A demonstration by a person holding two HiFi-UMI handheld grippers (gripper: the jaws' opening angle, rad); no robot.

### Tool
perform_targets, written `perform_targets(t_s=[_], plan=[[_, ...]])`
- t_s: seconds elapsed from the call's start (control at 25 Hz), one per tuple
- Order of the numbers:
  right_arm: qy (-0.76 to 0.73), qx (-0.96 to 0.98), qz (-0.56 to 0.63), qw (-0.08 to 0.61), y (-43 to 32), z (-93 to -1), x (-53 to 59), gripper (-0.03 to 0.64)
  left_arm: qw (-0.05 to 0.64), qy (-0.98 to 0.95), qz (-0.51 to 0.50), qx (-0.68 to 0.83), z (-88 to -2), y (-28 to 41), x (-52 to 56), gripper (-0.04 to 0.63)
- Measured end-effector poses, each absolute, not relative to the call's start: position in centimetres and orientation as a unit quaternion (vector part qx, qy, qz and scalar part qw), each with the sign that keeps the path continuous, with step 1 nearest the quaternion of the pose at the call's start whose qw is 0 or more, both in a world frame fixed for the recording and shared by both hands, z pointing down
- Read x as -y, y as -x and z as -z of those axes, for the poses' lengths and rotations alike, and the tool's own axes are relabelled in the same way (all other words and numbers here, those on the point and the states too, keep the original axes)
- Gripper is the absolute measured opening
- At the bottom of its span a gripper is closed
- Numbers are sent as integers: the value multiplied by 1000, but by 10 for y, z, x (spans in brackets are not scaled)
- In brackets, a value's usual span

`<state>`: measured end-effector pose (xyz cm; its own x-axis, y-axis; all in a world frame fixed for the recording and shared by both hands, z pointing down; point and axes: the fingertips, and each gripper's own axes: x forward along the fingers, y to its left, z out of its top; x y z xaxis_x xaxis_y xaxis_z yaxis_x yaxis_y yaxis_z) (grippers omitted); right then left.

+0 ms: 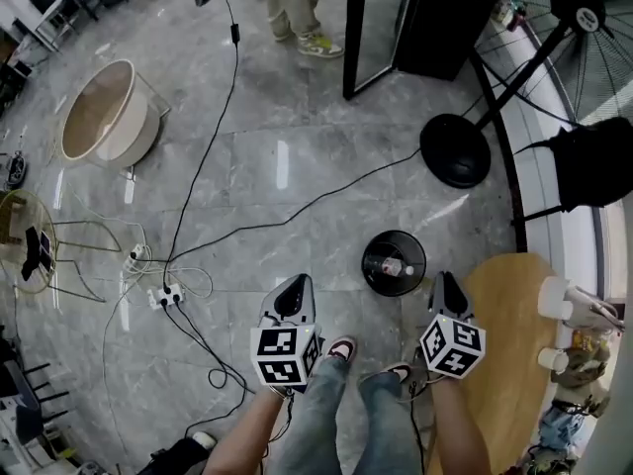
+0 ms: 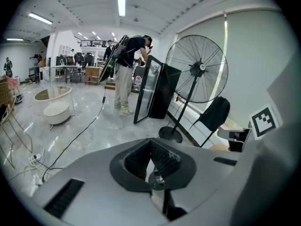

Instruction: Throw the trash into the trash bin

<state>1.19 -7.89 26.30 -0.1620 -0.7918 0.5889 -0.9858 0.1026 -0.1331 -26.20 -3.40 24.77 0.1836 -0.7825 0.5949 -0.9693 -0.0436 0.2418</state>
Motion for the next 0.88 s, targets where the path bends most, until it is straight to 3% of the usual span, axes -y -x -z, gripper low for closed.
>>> perform_targets(t_s=[0.44,0.88], plan=[[-683,697,-199,86,-52,-47,47,5,249,-768,-81,585,-56,231,54,9],[-726,661,-179,64,-86,-10,18,2,208,-818,-76,531,-7,177,69,9]])
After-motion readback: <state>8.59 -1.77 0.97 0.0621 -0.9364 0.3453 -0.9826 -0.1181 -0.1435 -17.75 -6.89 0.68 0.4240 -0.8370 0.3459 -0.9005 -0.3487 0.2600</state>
